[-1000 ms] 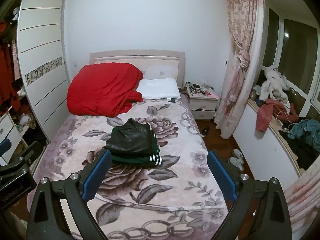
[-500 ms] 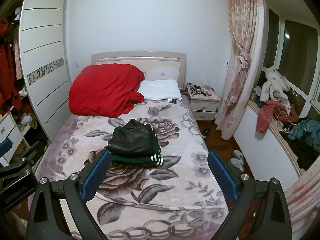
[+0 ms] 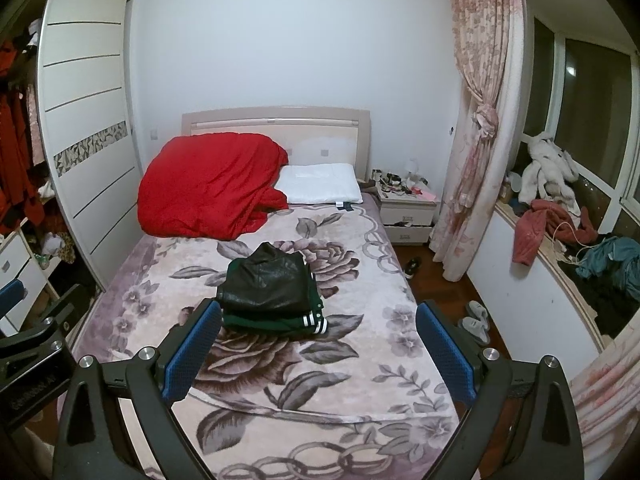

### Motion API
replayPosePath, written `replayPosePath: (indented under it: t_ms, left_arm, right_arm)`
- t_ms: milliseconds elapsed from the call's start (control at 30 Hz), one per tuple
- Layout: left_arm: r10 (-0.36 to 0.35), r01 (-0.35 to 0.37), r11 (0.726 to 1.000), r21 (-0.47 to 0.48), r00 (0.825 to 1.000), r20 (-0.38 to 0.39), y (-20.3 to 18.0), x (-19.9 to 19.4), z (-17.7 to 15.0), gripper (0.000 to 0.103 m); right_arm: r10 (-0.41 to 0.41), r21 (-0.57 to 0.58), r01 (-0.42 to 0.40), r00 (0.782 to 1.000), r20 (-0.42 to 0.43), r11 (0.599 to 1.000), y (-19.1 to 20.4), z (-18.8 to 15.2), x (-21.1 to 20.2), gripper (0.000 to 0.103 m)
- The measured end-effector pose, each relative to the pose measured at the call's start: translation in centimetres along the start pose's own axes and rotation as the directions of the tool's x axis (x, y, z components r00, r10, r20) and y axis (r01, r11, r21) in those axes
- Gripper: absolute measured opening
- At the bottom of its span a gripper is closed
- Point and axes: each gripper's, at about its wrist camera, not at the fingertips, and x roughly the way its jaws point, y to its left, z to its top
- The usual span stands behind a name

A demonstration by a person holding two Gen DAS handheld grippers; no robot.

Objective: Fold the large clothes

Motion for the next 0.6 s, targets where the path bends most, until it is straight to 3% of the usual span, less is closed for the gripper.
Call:
replayPosePath:
  t_ms: [600]
  left_arm:
    - [0.007, -0.007, 1.000, -0.003, 1.000, 0.004, 0.36, -0.07, 0.71, 0.103]
  right_arm:
    - [-0.005, 0.006, 0.005, 1.000, 0.001, 1.000, -0.06, -0.64, -0.37, 0.100]
